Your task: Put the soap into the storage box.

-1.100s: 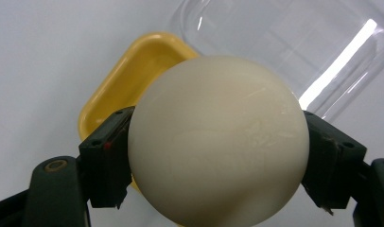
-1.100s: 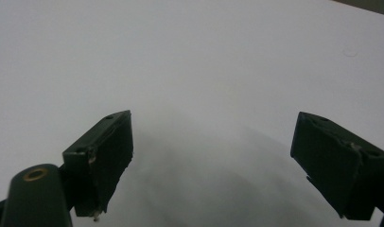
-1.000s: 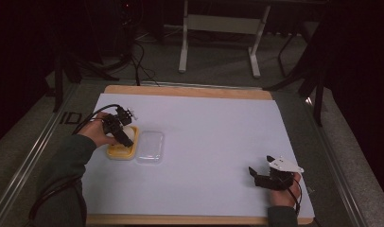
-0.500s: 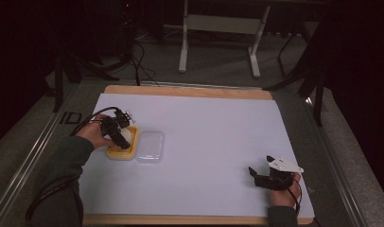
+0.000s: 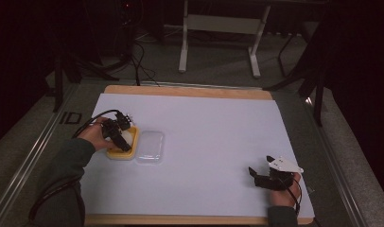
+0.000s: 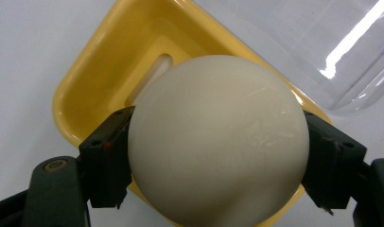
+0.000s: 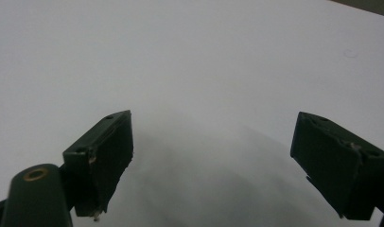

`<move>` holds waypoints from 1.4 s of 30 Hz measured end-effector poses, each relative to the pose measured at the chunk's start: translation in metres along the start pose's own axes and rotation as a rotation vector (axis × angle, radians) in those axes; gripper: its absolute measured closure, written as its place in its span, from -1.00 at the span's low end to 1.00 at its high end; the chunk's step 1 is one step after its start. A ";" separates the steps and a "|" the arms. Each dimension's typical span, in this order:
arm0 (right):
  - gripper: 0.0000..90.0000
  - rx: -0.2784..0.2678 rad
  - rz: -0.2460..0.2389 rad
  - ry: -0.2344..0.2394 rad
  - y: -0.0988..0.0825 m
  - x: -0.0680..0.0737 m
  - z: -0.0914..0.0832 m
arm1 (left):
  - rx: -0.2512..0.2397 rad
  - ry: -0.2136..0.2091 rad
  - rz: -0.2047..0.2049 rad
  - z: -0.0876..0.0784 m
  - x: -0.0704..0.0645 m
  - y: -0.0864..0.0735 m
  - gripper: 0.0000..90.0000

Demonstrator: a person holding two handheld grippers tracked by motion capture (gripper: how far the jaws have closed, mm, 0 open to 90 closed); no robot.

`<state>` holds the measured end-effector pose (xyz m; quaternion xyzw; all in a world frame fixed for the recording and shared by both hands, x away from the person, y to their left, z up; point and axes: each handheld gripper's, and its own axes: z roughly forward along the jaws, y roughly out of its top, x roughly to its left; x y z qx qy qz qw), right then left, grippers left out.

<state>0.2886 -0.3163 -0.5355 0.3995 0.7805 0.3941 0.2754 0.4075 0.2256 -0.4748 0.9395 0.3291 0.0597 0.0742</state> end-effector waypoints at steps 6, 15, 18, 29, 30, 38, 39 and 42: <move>-0.69 0.000 0.000 0.000 0.000 0.000 0.000 | 0.030 0.007 0.018 0.006 0.000 0.000 -0.49; -0.69 0.000 -0.001 -0.001 0.000 0.000 0.000 | 0.013 -0.016 -0.008 0.013 0.003 -0.001 -0.49; -0.69 0.001 -0.003 -0.002 0.000 0.000 0.000 | 0.021 -0.012 0.001 0.016 0.003 -0.001 -0.49; -0.69 0.002 -0.004 -0.003 0.000 0.001 0.000 | 0.006 -0.063 -0.018 0.020 0.008 -0.005 -0.50; -0.69 0.001 -0.004 -0.003 0.000 0.001 0.000 | 0.002 -0.061 -0.018 0.020 0.007 -0.006 -0.50; -0.69 0.001 -0.005 -0.005 0.000 0.001 0.000 | 0.002 -0.039 -0.012 0.022 0.007 -0.006 -0.65; -0.69 0.001 -0.005 -0.005 0.000 0.001 0.000 | 0.003 -0.032 -0.008 0.022 0.007 -0.005 -0.66; -0.69 0.001 -0.006 -0.005 0.000 0.001 0.000 | -0.005 -0.027 -0.008 0.021 0.007 -0.006 -0.67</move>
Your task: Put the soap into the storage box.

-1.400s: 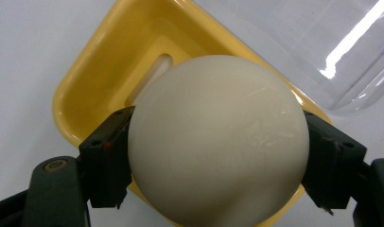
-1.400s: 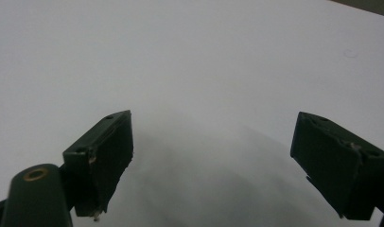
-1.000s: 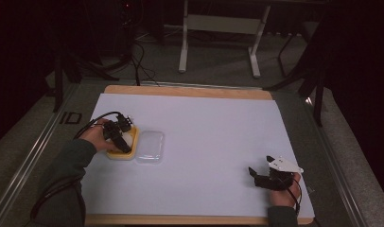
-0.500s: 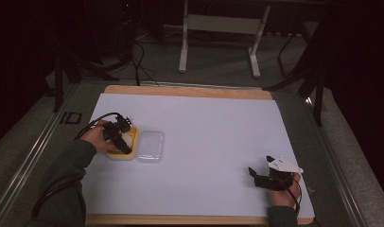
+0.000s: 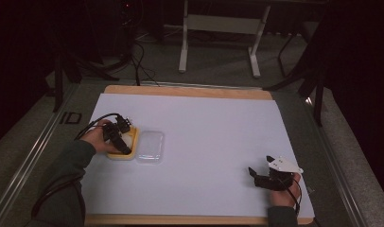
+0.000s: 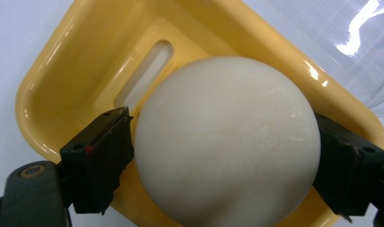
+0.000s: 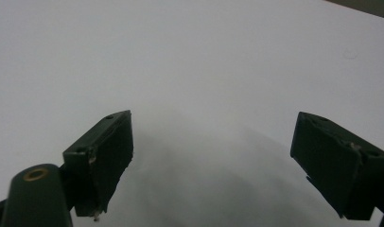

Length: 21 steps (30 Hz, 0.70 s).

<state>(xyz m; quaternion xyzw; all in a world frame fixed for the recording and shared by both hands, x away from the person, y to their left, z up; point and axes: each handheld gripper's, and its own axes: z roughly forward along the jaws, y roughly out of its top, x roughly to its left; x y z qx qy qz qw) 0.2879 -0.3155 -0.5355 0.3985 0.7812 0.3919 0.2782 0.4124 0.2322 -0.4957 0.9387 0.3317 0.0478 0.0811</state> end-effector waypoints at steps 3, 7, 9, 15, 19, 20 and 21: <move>-0.69 -0.001 0.002 0.000 0.000 0.000 0.000 | -0.009 -0.007 0.000 -0.002 0.001 -0.001 -0.69; -0.69 0.000 0.000 -0.001 0.000 0.000 0.000 | -0.008 -0.006 0.000 -0.007 0.000 0.000 -0.77; -0.69 0.000 0.001 -0.002 0.000 0.000 0.000 | -0.002 -0.003 0.005 -0.008 -0.002 0.000 -0.80; -0.69 -0.002 0.003 -0.002 0.000 0.000 0.000 | -0.034 0.005 0.006 -0.017 -0.003 -0.001 -0.83; -0.69 -0.003 0.002 -0.003 0.000 0.000 0.000 | -0.071 -0.004 0.011 -0.026 -0.004 -0.002 -0.77; -0.69 -0.003 0.002 -0.003 0.000 0.000 0.000 | -0.083 -0.006 0.015 -0.029 -0.005 -0.002 -0.71; -0.69 -0.003 0.002 -0.003 0.000 0.000 0.000 | -0.090 -0.011 0.021 -0.031 -0.005 -0.002 -0.66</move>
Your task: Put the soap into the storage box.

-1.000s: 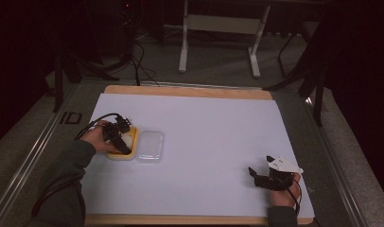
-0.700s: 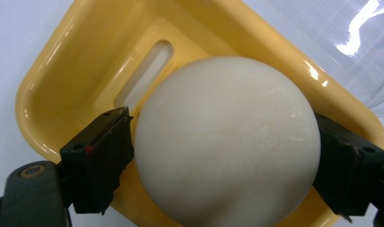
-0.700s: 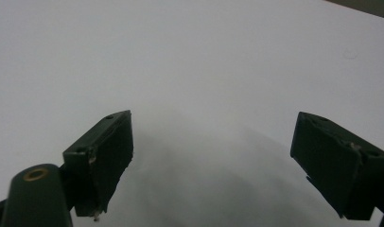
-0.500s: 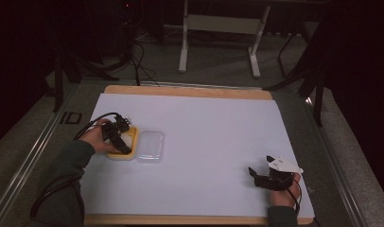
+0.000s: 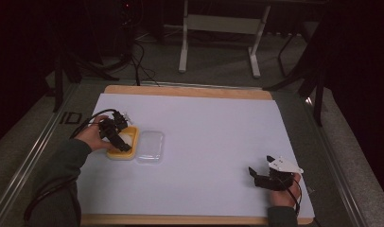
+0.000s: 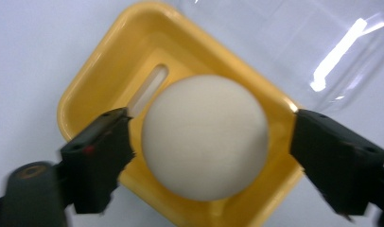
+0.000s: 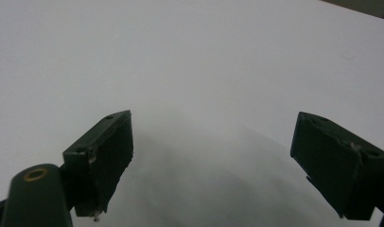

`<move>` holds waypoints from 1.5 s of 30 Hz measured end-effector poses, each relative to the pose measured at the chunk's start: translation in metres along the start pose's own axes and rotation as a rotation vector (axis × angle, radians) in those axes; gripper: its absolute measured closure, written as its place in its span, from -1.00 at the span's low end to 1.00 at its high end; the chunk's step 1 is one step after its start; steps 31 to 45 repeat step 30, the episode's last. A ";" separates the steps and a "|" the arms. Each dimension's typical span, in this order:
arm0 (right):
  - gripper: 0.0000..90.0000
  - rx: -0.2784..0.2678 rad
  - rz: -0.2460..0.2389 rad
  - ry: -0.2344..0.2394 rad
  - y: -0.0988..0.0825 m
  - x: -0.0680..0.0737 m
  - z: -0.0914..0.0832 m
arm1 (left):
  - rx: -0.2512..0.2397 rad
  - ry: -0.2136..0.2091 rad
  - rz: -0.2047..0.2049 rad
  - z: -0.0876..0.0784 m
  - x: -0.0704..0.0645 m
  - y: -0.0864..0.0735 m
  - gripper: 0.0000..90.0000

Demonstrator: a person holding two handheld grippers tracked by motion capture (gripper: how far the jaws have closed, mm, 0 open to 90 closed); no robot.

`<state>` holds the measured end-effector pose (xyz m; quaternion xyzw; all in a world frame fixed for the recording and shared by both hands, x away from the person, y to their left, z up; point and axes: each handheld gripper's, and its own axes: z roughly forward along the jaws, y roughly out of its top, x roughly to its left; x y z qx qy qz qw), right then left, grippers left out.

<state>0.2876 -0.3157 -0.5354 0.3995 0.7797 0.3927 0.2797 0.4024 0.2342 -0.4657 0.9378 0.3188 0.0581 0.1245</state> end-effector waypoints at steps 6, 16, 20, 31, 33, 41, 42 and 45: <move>-0.69 -0.001 0.000 -0.001 0.000 0.000 0.000 | -0.026 0.022 0.020 -0.010 -0.006 0.002 -0.62; -0.69 -0.002 0.000 0.000 0.000 0.000 0.000 | -0.069 0.028 0.068 -0.015 -0.021 0.005 -0.32; -0.69 -0.002 0.000 0.000 0.000 0.000 0.000 | -0.090 0.029 0.091 -0.015 -0.030 0.008 -0.31; -0.69 0.002 0.007 -0.001 0.000 -0.001 0.000 | -0.259 0.034 0.130 -0.009 -0.069 0.015 -0.33; -0.69 0.002 0.007 -0.001 0.000 -0.001 0.000 | -0.259 0.034 0.130 -0.009 -0.069 0.015 -0.33; -0.69 0.002 0.007 -0.001 0.000 -0.001 0.000 | -0.259 0.034 0.130 -0.009 -0.069 0.015 -0.33; -0.69 0.002 0.007 -0.001 0.000 -0.001 0.000 | -0.259 0.034 0.130 -0.009 -0.069 0.015 -0.33; -0.69 0.002 0.007 -0.001 0.000 -0.001 0.000 | -0.259 0.034 0.130 -0.009 -0.069 0.015 -0.33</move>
